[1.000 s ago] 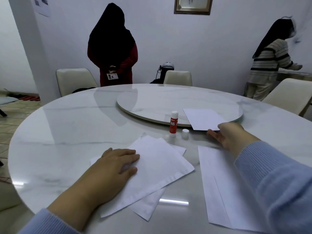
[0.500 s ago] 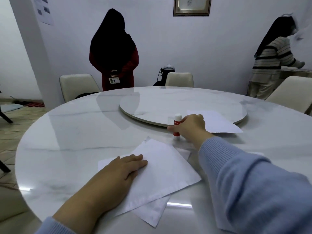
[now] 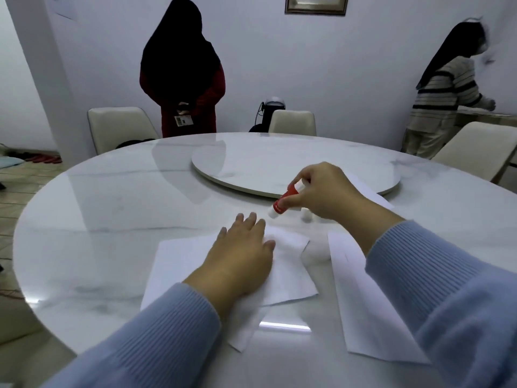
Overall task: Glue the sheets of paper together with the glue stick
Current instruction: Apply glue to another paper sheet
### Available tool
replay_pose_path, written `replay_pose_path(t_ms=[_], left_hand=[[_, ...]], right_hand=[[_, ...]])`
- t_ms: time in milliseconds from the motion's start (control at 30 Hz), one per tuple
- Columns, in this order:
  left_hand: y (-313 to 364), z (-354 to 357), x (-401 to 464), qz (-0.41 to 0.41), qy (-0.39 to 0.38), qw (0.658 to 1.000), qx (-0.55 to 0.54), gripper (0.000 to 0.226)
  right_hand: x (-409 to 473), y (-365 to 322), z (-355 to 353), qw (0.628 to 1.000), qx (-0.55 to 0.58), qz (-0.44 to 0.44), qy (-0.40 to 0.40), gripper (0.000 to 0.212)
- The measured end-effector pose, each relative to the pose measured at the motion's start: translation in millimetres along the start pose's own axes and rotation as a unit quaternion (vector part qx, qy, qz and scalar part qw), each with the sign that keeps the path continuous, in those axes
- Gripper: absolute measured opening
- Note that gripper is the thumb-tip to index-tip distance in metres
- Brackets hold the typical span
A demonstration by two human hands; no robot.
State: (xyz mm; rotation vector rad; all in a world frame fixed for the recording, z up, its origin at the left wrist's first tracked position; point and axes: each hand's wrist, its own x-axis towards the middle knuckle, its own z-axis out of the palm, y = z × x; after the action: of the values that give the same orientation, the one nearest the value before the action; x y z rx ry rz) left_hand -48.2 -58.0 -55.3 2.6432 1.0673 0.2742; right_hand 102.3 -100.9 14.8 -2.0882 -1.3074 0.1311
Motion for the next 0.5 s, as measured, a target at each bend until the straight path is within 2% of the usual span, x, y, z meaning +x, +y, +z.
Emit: replay_pose_path(t_ms=[100, 167, 333, 500], left_hand=[[-9, 12, 3, -0.009, -0.027, 0.999, 0.045, 0.055], [-11, 14, 4, -0.012, -0.035, 0.997, 0.063, 0.055], [-9, 13, 4, -0.014, -0.038, 0.997, 0.071, 0.055], [-9, 13, 4, -0.014, -0.038, 0.997, 0.071, 0.055]], right_hand=[[-9, 10, 6, 0.99, 0.138, 0.026, 0.017, 0.026], [-11, 18, 14, 0.986, 0.161, 0.032, 0.021, 0.016], [-14, 22, 26, 0.991, 0.135, -0.01, 0.006, 0.013], [-18, 15, 32, 0.995, 0.068, -0.061, -0.048, 0.013]])
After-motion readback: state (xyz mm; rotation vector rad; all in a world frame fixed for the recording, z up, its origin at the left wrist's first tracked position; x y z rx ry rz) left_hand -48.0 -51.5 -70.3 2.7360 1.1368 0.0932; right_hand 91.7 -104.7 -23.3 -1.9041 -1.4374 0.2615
